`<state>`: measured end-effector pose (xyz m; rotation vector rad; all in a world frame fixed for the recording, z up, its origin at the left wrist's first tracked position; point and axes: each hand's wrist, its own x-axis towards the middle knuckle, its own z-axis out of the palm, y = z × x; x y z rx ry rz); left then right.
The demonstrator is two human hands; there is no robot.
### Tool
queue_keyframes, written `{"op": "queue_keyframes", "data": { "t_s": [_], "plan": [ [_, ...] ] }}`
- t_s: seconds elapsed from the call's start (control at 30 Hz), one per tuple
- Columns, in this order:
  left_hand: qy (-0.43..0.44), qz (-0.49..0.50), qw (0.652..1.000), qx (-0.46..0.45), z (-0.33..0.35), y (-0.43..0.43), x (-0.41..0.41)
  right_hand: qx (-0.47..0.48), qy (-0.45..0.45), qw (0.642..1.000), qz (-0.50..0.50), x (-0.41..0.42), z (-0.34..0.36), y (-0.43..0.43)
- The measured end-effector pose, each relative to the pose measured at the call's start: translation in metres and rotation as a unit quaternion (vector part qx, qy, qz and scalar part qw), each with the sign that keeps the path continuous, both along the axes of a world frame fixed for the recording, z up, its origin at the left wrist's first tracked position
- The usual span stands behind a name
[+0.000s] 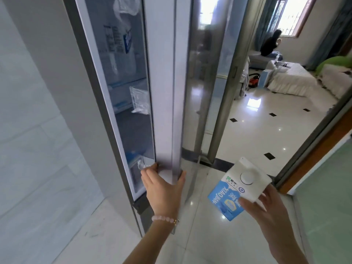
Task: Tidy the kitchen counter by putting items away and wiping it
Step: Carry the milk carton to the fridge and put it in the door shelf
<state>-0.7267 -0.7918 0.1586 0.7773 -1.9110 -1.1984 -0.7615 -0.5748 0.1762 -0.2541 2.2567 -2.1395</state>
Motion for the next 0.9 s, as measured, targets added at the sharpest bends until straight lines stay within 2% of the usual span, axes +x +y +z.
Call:
{"op": "queue_keyframes", "data": {
  "t_s": [0.1, 0.17, 0.33, 0.43, 0.5, 0.57, 0.73, 0.83, 0.9],
  "plan": [
    [0.001, -0.060, 0.994, -0.091, -0.009, 0.042, 0.002, -0.010, 0.000, 1.000, -0.022, 0.003, 0.005, 0.032],
    [-0.002, -0.113, 0.987, -0.118, -0.014, 0.062, 0.005, -0.013, 0.001, 0.999, -0.033, 0.005, 0.005, 0.052],
    [0.007, -0.277, 0.955, -0.104, 0.002, 0.075, 0.008, -0.024, -0.014, 0.994, -0.105, 0.013, 0.003, 0.104],
    [0.085, -0.237, 0.961, -0.118, 0.043, 0.065, -0.014, -0.021, -0.027, 0.988, -0.150, 0.019, 0.002, 0.136],
    [0.129, -0.189, 0.957, -0.179, 0.077, 0.057, -0.040, -0.020, -0.031, 0.984, -0.175, 0.021, 0.000, 0.156],
    [0.145, -0.174, 0.938, -0.261, 0.106, 0.051, -0.070, -0.024, -0.039, 0.980, -0.195, 0.023, 0.001, 0.171],
    [0.052, -0.264, 0.896, -0.353, 0.144, 0.056, -0.146, -0.026, -0.045, 0.972, -0.231, 0.031, 0.012, 0.192],
    [-0.003, -0.312, 0.876, -0.367, 0.150, 0.073, -0.181, -0.010, -0.052, 0.969, -0.243, 0.030, 0.016, 0.200],
    [-0.007, -0.341, 0.866, -0.365, 0.148, 0.084, -0.199, -0.007, -0.052, 0.969, -0.243, 0.024, 0.018, 0.204]
  ]
}}
